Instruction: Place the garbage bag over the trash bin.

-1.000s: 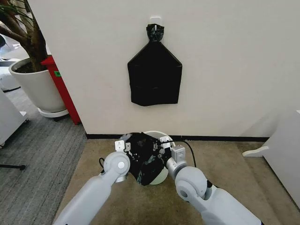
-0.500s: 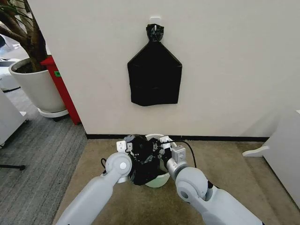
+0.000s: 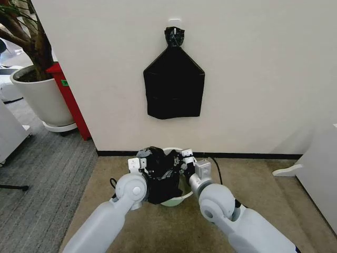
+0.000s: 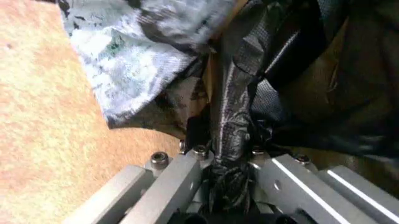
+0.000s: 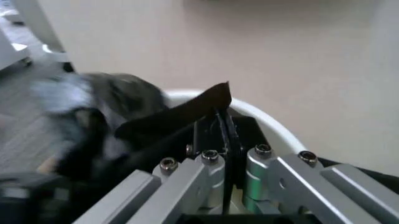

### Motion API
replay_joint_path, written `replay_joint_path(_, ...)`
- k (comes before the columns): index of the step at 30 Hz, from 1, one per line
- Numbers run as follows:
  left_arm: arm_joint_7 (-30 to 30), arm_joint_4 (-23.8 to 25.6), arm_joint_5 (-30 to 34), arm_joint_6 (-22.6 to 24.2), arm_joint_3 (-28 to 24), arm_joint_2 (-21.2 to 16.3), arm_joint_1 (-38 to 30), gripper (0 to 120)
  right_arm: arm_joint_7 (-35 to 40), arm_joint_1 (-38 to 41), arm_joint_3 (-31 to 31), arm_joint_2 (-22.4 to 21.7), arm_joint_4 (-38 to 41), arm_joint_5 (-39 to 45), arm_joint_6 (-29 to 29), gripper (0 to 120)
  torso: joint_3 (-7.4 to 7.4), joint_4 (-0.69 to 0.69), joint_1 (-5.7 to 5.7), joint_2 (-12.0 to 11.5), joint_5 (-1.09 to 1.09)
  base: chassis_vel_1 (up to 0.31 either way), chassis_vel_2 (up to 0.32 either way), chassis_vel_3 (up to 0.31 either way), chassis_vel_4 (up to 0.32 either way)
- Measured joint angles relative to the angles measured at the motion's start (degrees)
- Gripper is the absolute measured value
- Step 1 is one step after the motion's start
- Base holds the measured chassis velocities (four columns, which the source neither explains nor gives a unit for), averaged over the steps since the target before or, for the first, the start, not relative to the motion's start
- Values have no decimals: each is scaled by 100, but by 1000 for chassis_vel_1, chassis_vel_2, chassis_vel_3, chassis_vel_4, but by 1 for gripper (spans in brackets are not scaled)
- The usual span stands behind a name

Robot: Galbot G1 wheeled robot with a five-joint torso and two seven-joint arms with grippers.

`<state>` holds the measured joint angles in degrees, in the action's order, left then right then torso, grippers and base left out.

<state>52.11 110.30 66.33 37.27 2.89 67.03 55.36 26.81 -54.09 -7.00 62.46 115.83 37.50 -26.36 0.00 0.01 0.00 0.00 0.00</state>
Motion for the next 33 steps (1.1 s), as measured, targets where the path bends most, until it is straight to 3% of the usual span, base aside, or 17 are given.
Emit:
replay_joint_path(14, -102, 592, -59, -14, 286, -62, 665, 0, -185, -388, 877, -390, -128, 62, 66, 0, 0, -1, 0, 0, 0, 0, 0, 0, 0)
replay_joint_path(21, -203, 605, -321, -85, 307, -57, 803, 0, -338, -475, 953, -418, 58, 32, 86, 0, 0, -1, 0, 0, 0, 0, 0, 0, 0)
replay_joint_path(24, -221, 566, -382, -97, 307, -45, 798, 0, -397, -370, 790, -427, 143, -29, 42, 5, 0, -1, 0, 0, -1, 0, 0, 0, 0)
replay_joint_path(26, -254, 511, -507, -110, 295, -18, 773, 0, -462, -206, 466, -455, 197, -211, -45, 16, 0, 0, 0, 0, -1, 0, 0, 0, 0)
replay_joint_path(33, -332, 442, -734, -149, 252, -3, 728, 0, -1131, 328, -312, -612, 276, -907, -901, 40, 0, -1, 0, 0, -1, 0, 0, 0, 0)
